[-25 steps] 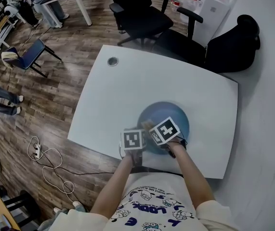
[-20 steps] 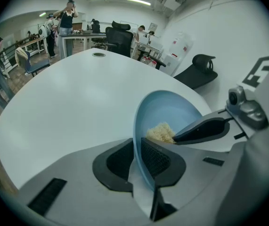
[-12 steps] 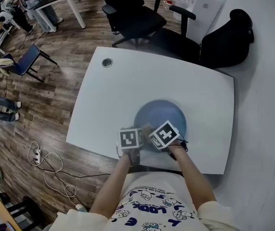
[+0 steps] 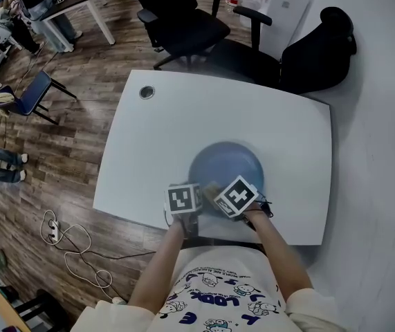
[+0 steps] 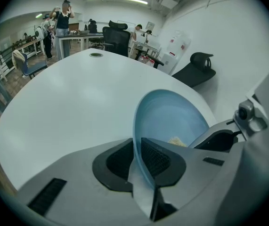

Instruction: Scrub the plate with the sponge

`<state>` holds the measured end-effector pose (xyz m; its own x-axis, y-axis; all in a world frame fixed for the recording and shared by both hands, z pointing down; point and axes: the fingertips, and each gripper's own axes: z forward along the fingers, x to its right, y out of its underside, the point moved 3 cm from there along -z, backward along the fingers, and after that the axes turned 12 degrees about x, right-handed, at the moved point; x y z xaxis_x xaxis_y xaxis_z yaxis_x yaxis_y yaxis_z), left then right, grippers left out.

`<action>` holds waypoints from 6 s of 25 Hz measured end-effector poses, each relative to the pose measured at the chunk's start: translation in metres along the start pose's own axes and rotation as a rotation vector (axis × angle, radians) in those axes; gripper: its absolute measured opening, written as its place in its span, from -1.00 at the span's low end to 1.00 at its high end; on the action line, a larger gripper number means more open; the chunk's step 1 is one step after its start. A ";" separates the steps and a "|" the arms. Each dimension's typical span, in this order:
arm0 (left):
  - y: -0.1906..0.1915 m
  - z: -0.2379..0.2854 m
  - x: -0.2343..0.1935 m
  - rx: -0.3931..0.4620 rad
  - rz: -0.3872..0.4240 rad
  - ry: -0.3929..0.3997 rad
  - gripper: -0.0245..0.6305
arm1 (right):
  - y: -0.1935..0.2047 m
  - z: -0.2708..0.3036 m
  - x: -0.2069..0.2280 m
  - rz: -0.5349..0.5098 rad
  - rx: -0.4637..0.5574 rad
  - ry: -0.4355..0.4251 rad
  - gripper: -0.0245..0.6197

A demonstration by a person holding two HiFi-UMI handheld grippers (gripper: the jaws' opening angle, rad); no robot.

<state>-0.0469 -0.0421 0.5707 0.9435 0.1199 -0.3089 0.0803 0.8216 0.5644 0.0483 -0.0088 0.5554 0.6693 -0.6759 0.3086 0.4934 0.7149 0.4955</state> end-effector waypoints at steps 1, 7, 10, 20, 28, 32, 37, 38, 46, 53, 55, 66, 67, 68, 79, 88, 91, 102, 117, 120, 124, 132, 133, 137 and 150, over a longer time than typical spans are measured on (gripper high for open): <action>0.001 0.000 0.001 -0.001 -0.001 0.005 -0.75 | 0.001 -0.001 0.000 -0.001 -0.003 0.000 -0.78; 0.000 0.000 0.002 -0.004 -0.006 0.016 -0.75 | 0.008 -0.006 0.000 0.007 -0.013 -0.001 -0.78; 0.000 0.001 0.002 -0.005 -0.002 0.010 -0.75 | 0.011 -0.009 0.002 0.012 -0.016 -0.003 -0.78; 0.002 0.000 0.005 -0.017 0.006 0.028 -0.75 | 0.026 -0.025 0.015 0.051 -0.016 0.026 -0.78; 0.001 -0.004 -0.001 -0.036 0.038 -0.015 -0.75 | 0.033 -0.033 0.027 0.101 -0.003 0.046 -0.78; 0.002 -0.005 0.000 -0.046 0.028 -0.006 -0.75 | 0.034 -0.039 0.035 0.088 -0.023 0.066 -0.78; 0.002 -0.004 0.003 -0.044 0.026 0.005 -0.75 | 0.036 -0.047 0.051 0.102 -0.024 0.101 -0.78; 0.001 -0.004 0.002 -0.035 0.035 -0.001 -0.75 | 0.036 -0.048 0.054 0.105 -0.021 0.108 -0.78; -0.003 -0.004 0.002 -0.017 0.052 -0.015 -0.75 | 0.033 -0.053 0.071 0.127 -0.013 0.136 -0.78; -0.007 -0.003 0.001 0.003 0.057 -0.013 -0.74 | 0.027 -0.053 0.080 0.142 -0.005 0.145 -0.78; -0.007 -0.003 0.000 0.005 0.065 -0.018 -0.74 | 0.026 -0.053 0.084 0.144 0.000 0.159 -0.78; -0.006 -0.001 0.003 -0.004 0.053 -0.008 -0.74 | 0.013 -0.054 0.106 0.159 0.034 0.201 -0.78; -0.006 -0.001 0.004 -0.004 0.051 -0.007 -0.74 | 0.012 -0.053 0.108 0.161 0.039 0.207 -0.78; -0.006 -0.001 0.003 -0.005 0.051 -0.010 -0.74 | 0.011 -0.053 0.110 0.163 0.045 0.212 -0.78; -0.004 -0.002 0.004 -0.007 0.044 -0.017 -0.73 | 0.001 -0.054 0.124 0.155 0.108 0.290 -0.78; -0.006 -0.004 -0.001 0.008 0.056 -0.015 -0.72 | -0.003 -0.055 0.116 0.141 0.117 0.300 -0.78; -0.006 -0.006 -0.001 0.008 0.073 -0.025 -0.70 | -0.004 -0.056 0.112 0.160 0.137 0.286 -0.78; -0.017 -0.017 0.000 0.056 0.061 0.008 -0.55 | -0.010 -0.067 0.100 0.197 0.207 0.291 -0.78; -0.052 -0.033 0.038 0.138 0.150 0.058 -0.58 | -0.005 -0.096 0.097 0.256 0.302 0.374 -0.78; -0.053 -0.031 0.050 0.133 0.184 0.074 -0.68 | 0.003 -0.108 0.099 0.292 0.325 0.417 -0.78; -0.052 -0.024 0.074 0.124 0.226 0.119 -0.76 | 0.023 -0.127 0.105 0.359 0.353 0.483 -0.78; -0.038 -0.015 0.136 0.076 0.330 0.227 -0.81 | 0.079 -0.157 0.109 0.494 0.377 0.595 -0.78; -0.035 -0.014 0.143 0.067 0.341 0.238 -0.81 | 0.085 -0.160 0.110 0.504 0.376 0.603 -0.78; -0.022 -0.009 0.170 0.033 0.382 0.271 -0.81 | 0.111 -0.171 0.114 0.551 0.375 0.635 -0.78; 0.000 0.002 0.211 -0.021 0.430 0.290 -0.82 | 0.139 -0.165 0.124 0.550 0.377 0.617 -0.78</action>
<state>0.1527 -0.0178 0.5071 0.7614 0.5966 -0.2537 -0.3045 0.6745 0.6725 0.2912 0.0367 0.5285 0.9888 0.0369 0.1445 -0.1255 0.7290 0.6729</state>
